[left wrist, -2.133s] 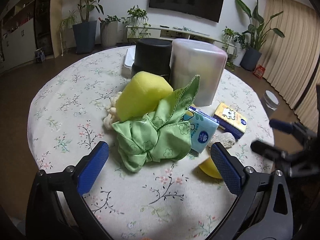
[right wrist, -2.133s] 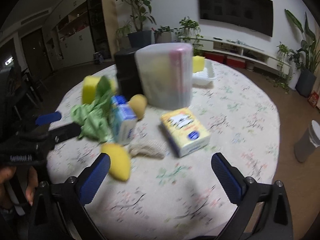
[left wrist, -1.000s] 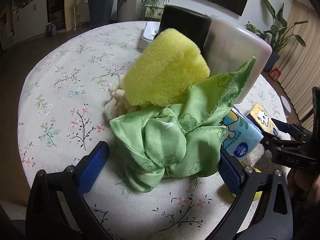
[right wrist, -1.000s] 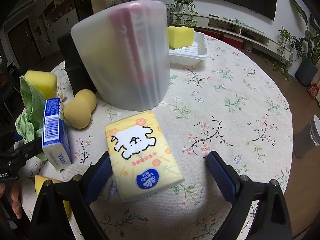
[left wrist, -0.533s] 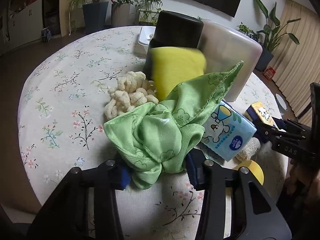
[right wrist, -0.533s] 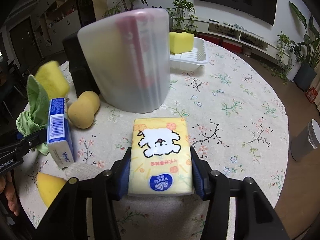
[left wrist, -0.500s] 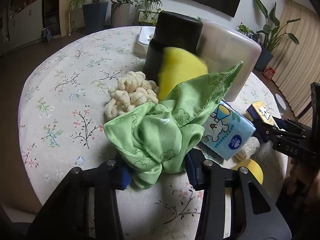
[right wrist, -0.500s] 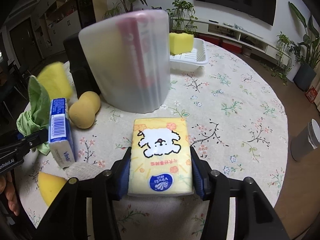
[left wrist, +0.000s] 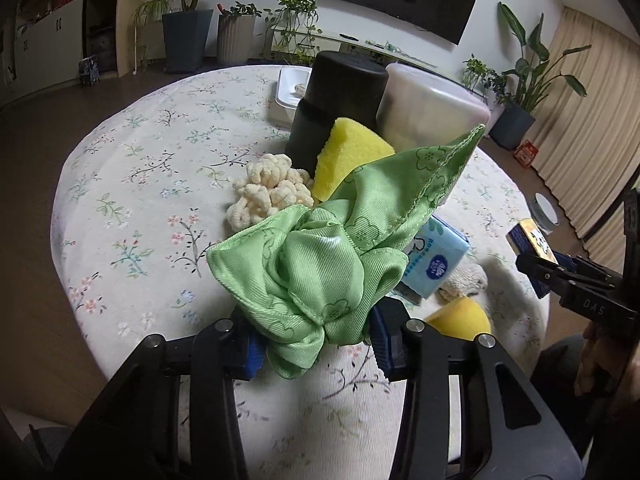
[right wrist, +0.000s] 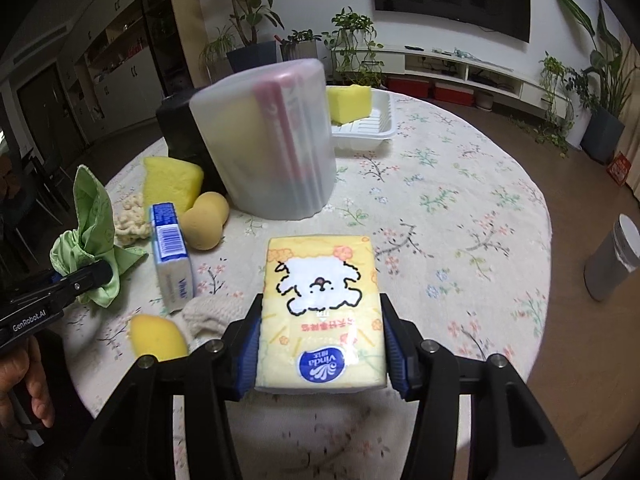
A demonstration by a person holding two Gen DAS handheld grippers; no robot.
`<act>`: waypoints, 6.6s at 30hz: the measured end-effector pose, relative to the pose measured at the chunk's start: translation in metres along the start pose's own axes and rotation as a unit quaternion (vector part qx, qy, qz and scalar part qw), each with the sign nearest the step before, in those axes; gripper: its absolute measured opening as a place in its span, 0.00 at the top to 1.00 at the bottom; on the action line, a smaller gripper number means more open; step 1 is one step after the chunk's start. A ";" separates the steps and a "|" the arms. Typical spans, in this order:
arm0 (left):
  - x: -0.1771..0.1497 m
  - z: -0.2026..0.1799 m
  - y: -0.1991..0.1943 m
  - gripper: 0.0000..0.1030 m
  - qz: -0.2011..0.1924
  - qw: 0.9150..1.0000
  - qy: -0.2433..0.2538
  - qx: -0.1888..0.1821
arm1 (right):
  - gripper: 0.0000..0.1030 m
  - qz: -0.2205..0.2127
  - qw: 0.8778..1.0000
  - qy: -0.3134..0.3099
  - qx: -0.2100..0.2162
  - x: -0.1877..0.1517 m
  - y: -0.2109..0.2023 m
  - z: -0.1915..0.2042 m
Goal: Organize soft objects
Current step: 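Carry the scrunchie and tissue pack into the tray and open both grippers, then return both grippers to the table and grasp the yellow makeup sponge with the right gripper, then grasp the blue-and-white tissue pack with the left gripper while the right holds the makeup sponge, then carry the tissue pack and makeup sponge into the tray and open both grippers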
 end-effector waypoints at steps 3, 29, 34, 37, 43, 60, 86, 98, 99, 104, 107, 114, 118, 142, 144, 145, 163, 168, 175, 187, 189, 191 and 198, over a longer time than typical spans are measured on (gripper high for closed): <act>0.008 0.010 -0.011 0.62 -0.006 1.000 -0.006 -0.002 | 0.47 -0.001 1.000 0.015 0.002 -0.001 -0.011 -0.011; 0.277 -0.022 0.149 0.62 0.068 0.972 0.226 0.006 | 0.47 -0.016 0.996 -0.087 0.009 0.245 0.079 -0.070; 0.284 -0.033 0.197 0.62 0.106 0.964 0.244 -0.017 | 0.47 0.028 0.981 -0.182 0.061 0.255 0.137 -0.027; 0.271 -0.036 0.222 0.61 0.129 0.954 0.269 -0.009 | 0.47 0.047 0.972 -0.218 0.072 0.255 0.161 -0.010; 0.263 -0.033 0.243 0.61 0.139 0.952 0.271 -0.010 | 0.47 0.055 0.962 -0.253 0.090 0.268 0.183 0.010; 0.257 -0.044 0.243 0.29 0.125 0.949 0.288 -0.011 | 0.41 0.098 0.948 -0.290 0.085 0.260 0.215 0.020; 0.214 0.021 0.058 0.00 -0.030 0.990 0.133 -0.030 | 0.06 -0.086 0.989 -0.082 0.087 0.199 0.018 -0.054; 0.062 0.019 -0.006 0.00 -0.020 0.997 0.063 -0.031 | 0.00 -0.071 0.992 -0.014 0.105 0.035 -0.045 -0.006; 0.056 0.016 -0.007 0.00 -0.017 0.997 0.063 -0.031 | 0.00 -0.070 0.992 -0.015 0.103 0.025 -0.048 0.001; 0.017 -0.001 -0.018 0.00 -0.010 0.997 0.065 -0.039 | 0.00 -0.070 0.993 -0.040 0.091 -0.014 -0.050 0.047; 0.005 -0.010 -0.020 0.00 -0.015 0.997 0.064 -0.034 | 0.00 -0.062 0.992 -0.064 0.084 -0.034 -0.043 0.074; 0.000 -0.009 -0.021 0.00 -0.021 0.998 0.063 -0.020 | 0.08 -0.043 0.994 -0.082 0.052 -0.050 -0.024 0.096; 0.001 -0.003 -0.019 0.00 -0.021 0.999 0.047 -0.015 | 0.21 -0.033 0.997 -0.059 0.037 -0.044 -0.012 0.088; 0.008 -0.049 0.003 0.00 -0.022 0.996 0.076 -0.028 | 0.58 -0.011 0.998 -0.043 0.052 -0.051 0.002 0.077; 0.011 -0.067 0.009 0.00 -0.030 0.995 0.094 -0.021 | 0.58 -0.015 0.999 -0.021 0.043 -0.052 -0.001 0.066; 0.012 -0.073 0.013 0.00 -0.031 0.994 0.100 -0.016 | 0.58 -0.016 0.999 -0.011 0.041 -0.052 -0.002 0.061; 0.032 -0.079 0.078 0.10 0.017 0.993 0.089 0.080 | 0.57 -0.026 0.998 0.000 0.062 -0.052 -0.003 0.045; 0.027 -0.076 0.073 0.26 0.018 0.994 0.084 0.061 | 0.57 -0.030 0.998 -0.003 0.061 -0.052 -0.004 0.046; 0.013 -0.070 0.055 0.27 0.011 0.996 0.075 0.044 | 0.57 -0.036 0.998 -0.007 0.057 -0.051 -0.007 0.048; 0.000 -0.050 0.006 0.27 -0.002 0.998 0.059 0.027 | 0.57 -0.037 0.998 -0.010 0.050 -0.047 -0.020 0.046; -0.001 -0.045 -0.002 0.27 -0.004 0.998 0.055 0.025 | 0.58 -0.037 0.998 -0.011 0.045 -0.045 -0.024 0.043; 0.000 -0.038 -0.008 0.27 -0.008 0.998 0.051 0.025 | 0.58 -0.040 0.998 -0.009 0.037 -0.042 -0.030 0.038; 0.031 -0.006 -0.030 0.27 -0.032 0.998 0.034 0.038 | 0.58 -0.062 0.998 0.016 -0.004 -0.016 -0.054 -0.009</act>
Point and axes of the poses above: each gripper's, at about its wrist camera, not at the fingertips, and y roughly the way its jaws point, z to its left, x to its top, the point moved 2 cm from there along y, roughly the way its jaws point, and after that the axes turned 1 degree about -z, right-handed, at the moved point
